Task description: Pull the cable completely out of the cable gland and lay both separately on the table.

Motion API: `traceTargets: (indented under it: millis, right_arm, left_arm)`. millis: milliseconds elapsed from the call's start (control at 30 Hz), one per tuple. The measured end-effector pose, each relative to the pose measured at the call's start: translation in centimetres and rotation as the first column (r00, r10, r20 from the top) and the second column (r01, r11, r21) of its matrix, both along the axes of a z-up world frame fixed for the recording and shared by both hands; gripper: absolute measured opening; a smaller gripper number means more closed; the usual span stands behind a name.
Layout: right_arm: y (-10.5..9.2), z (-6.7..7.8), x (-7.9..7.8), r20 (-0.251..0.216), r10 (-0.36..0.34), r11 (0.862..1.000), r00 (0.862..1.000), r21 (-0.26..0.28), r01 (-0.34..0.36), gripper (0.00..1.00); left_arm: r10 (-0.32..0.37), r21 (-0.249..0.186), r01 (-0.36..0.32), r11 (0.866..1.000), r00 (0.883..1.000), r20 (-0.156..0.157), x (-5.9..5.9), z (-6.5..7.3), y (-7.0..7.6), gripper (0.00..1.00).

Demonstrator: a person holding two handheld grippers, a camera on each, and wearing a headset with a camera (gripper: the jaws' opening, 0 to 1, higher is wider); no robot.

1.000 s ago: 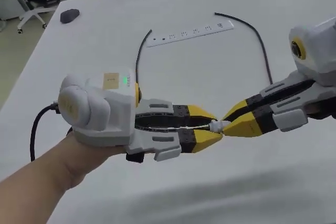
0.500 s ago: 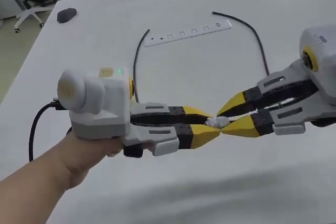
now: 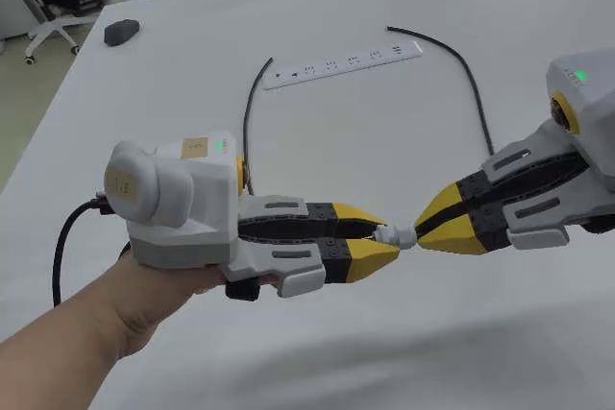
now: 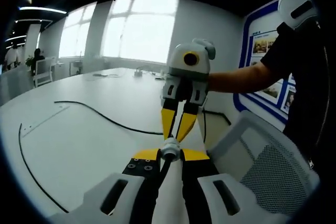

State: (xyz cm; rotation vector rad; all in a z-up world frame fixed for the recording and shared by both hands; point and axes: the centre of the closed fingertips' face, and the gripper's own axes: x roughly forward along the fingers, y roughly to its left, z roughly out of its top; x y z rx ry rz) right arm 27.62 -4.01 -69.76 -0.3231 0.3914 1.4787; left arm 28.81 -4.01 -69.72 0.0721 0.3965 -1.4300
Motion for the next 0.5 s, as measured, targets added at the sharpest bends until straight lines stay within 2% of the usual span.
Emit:
traceTargets:
  millis: [67,100,167,267,367,433,500]
  right_arm:
    - [-0.1,-0.1,-0.1,-0.006,0.000,1.000,1.000,-0.004,0.000,0.00]
    - [-0.2,-0.2,-0.1,0.016,-0.003,1.000,1.000,-0.010,0.003,0.00]
    - [-0.7,-0.5,-0.1,0.016,-0.011,0.999,1.000,-0.031,0.012,0.00]
    - [-1.6,-0.8,0.0,0.014,-0.030,0.998,0.999,-0.047,0.030,0.00]
    - [-3.9,-1.9,0.5,0.016,-0.081,0.990,0.997,-0.113,0.083,0.00]
    - [-5.7,-3.0,1.0,0.038,-0.113,0.978,0.993,-0.169,0.118,0.00]
    - [-7.2,-3.5,1.4,0.035,-0.150,0.970,0.988,-0.186,0.154,0.00]
  left_arm:
    - [-0.005,0.006,0.005,1.000,1.000,0.000,-0.1,-0.1,0.0,0.15]
    - [-0.001,0.015,0.001,1.000,1.000,0.018,0.0,-0.3,0.0,0.15]
    - [0.004,0.020,-0.004,1.000,1.000,0.011,0.0,-0.5,0.1,0.15]
    - [0.012,0.021,-0.013,1.000,1.000,0.025,0.0,-0.5,0.4,0.15]
    - [0.029,0.023,-0.030,0.999,0.999,0.029,0.2,-0.5,1.0,0.15]
    - [0.048,0.029,-0.049,0.998,0.998,0.029,0.5,-0.7,1.8,0.15]
    - [0.059,0.032,-0.060,0.998,0.998,0.027,0.5,-0.8,2.4,0.15]
